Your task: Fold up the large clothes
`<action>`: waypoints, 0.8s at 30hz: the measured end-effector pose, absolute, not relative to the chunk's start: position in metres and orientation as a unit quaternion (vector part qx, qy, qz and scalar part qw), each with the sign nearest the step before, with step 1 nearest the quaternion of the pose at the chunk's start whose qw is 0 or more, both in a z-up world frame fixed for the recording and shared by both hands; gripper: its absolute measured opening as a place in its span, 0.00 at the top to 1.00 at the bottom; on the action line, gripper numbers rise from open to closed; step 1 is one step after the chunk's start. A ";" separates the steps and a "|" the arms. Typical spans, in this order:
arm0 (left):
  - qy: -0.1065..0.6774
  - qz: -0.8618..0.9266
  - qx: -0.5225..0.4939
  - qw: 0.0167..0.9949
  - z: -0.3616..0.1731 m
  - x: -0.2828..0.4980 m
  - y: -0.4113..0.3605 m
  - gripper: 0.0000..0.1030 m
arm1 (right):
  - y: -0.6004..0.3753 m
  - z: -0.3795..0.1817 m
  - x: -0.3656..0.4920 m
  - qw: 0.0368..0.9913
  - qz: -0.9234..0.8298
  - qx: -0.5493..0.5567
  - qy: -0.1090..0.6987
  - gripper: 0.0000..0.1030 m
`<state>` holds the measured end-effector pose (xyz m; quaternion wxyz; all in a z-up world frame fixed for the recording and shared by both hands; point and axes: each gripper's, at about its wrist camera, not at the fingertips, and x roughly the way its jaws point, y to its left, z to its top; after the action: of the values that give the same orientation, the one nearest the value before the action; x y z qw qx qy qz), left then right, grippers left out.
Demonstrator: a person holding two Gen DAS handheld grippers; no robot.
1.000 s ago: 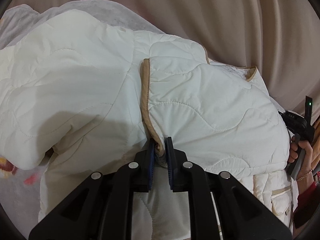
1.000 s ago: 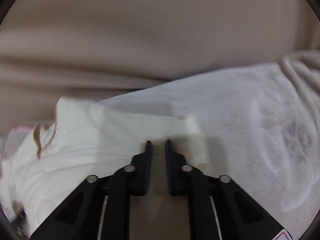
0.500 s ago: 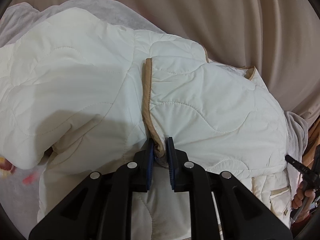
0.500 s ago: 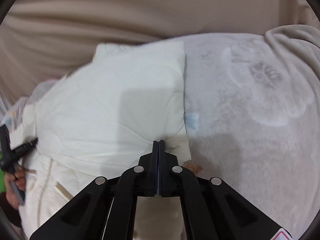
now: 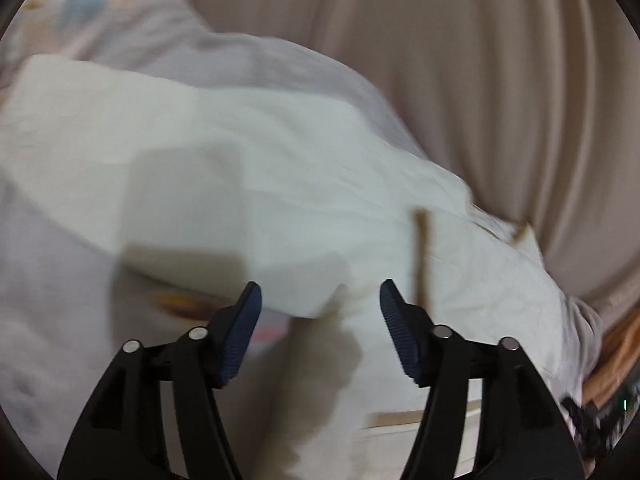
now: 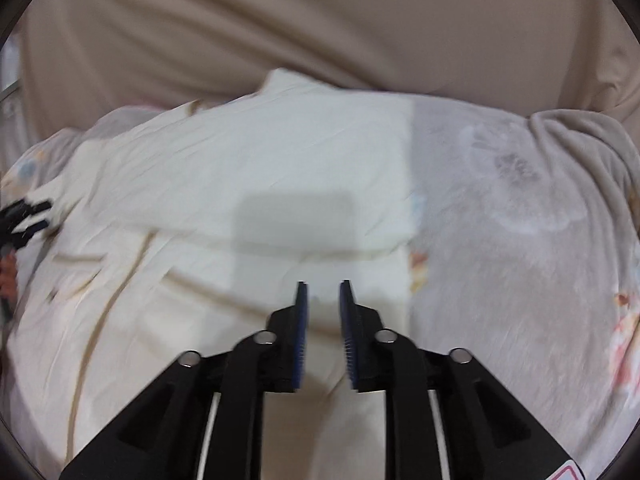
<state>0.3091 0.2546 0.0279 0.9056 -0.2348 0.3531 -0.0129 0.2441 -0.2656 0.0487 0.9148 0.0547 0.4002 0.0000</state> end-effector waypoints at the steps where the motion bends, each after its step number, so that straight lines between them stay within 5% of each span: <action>1: 0.354 0.017 -0.237 0.905 0.028 0.304 0.279 0.41 | -0.261 0.047 0.231 0.913 0.011 0.052 0.403 0.73; 11: 0.310 0.221 -0.352 0.855 0.015 0.291 0.463 0.41 | -0.204 0.007 0.157 0.918 0.051 -0.009 0.392 0.50; 14: 0.308 0.223 -0.369 0.848 0.011 0.298 0.475 0.56 | -0.210 0.001 0.157 0.917 0.055 0.016 0.394 0.49; 15: 0.308 0.214 -0.370 0.850 0.012 0.302 0.479 0.79 | -0.212 0.001 0.157 0.917 0.057 0.022 0.393 0.49; 16: 0.311 0.207 -0.362 0.854 0.015 0.308 0.473 0.89 | -0.214 0.000 0.157 0.917 0.059 0.026 0.393 0.48; 24: 0.236 0.090 -0.215 0.943 0.123 0.313 0.335 0.96 | -0.214 0.000 0.155 0.919 0.059 0.031 0.389 0.45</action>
<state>0.3129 0.3352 0.1228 0.9435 -0.2150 0.2358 0.0899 0.1552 -0.2140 0.0001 0.9188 0.0305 0.3890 0.0592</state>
